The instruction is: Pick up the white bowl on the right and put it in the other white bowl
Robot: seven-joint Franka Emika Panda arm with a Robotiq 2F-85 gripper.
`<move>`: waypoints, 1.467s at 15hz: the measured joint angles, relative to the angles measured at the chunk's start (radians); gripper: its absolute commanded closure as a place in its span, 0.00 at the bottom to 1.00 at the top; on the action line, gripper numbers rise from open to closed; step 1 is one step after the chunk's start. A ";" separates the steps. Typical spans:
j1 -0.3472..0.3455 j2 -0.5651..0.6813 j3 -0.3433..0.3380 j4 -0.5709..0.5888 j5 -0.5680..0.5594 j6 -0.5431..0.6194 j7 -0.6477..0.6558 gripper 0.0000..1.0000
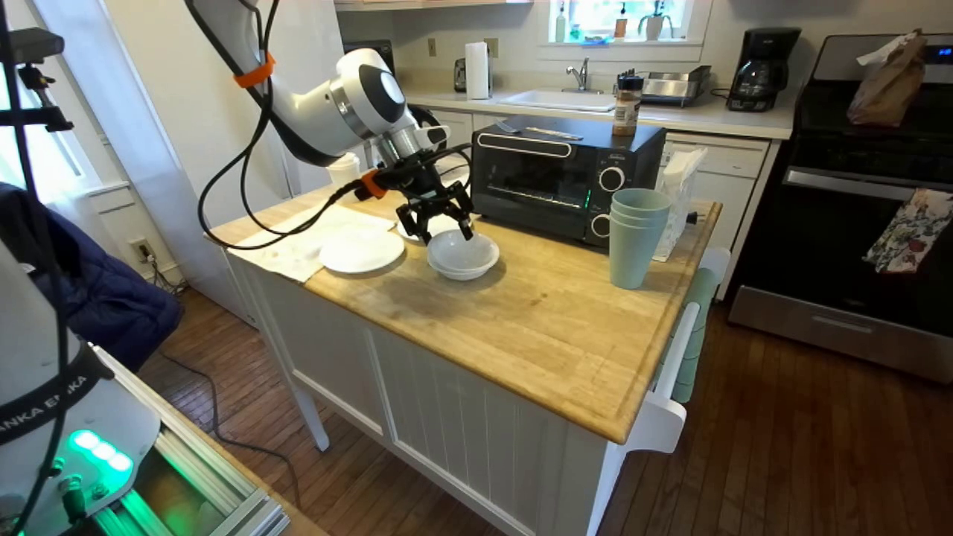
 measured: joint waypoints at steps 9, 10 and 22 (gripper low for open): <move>0.000 0.000 -0.009 0.001 0.000 0.014 0.000 0.61; 0.000 -0.001 -0.010 0.001 0.000 0.024 0.000 0.57; -0.005 -0.035 -0.048 -0.003 0.014 0.107 -0.006 0.00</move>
